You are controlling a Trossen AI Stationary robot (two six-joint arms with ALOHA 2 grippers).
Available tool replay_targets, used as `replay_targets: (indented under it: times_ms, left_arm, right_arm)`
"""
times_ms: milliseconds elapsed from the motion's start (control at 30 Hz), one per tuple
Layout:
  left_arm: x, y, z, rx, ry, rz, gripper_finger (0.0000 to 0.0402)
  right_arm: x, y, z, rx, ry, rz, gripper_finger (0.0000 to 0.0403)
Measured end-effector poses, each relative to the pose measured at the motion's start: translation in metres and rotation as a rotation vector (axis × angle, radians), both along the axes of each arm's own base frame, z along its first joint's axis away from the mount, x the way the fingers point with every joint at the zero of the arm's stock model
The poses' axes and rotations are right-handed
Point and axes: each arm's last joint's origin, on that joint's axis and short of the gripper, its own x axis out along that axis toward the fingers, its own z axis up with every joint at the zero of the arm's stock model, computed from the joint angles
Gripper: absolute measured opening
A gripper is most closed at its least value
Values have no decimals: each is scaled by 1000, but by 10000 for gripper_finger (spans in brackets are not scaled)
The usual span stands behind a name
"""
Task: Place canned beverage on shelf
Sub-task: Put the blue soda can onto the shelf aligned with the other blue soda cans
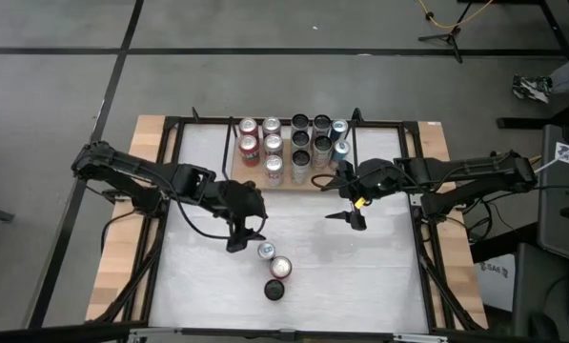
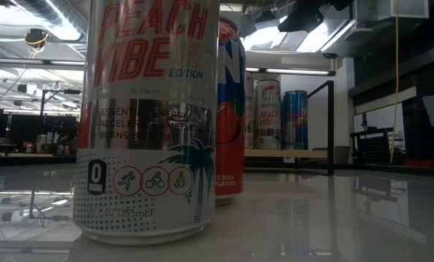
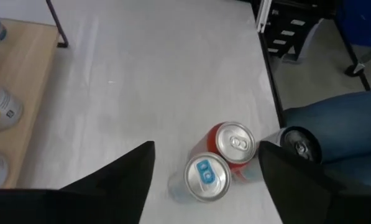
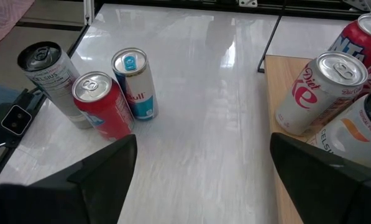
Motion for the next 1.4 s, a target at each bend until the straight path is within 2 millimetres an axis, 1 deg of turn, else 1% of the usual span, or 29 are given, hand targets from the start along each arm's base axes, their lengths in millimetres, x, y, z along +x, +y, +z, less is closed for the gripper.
replay_targets:
  times_ms: [267,433,667,800,1167,1400]
  left_arm:
    - [3,-3,-5,15,13,4,357]
    - [8,-10,-16,38,64,-21,395]
    - [14,-23,-44,105,223,-91,395]
    - [17,-27,-58,126,295,-102,394]
    - [31,-44,-93,164,395,-133,394]
    - [37,-52,-107,154,423,-115,394]
  right_arm:
    - [0,0,0,0,0,0,363]
    - [0,0,0,0,1,0,363]
    - [0,0,0,0,0,1,363]
    - [0,0,0,0,0,0,363]
    - [0,0,0,0,0,0,363]
    - [0,0,0,0,0,0,363]
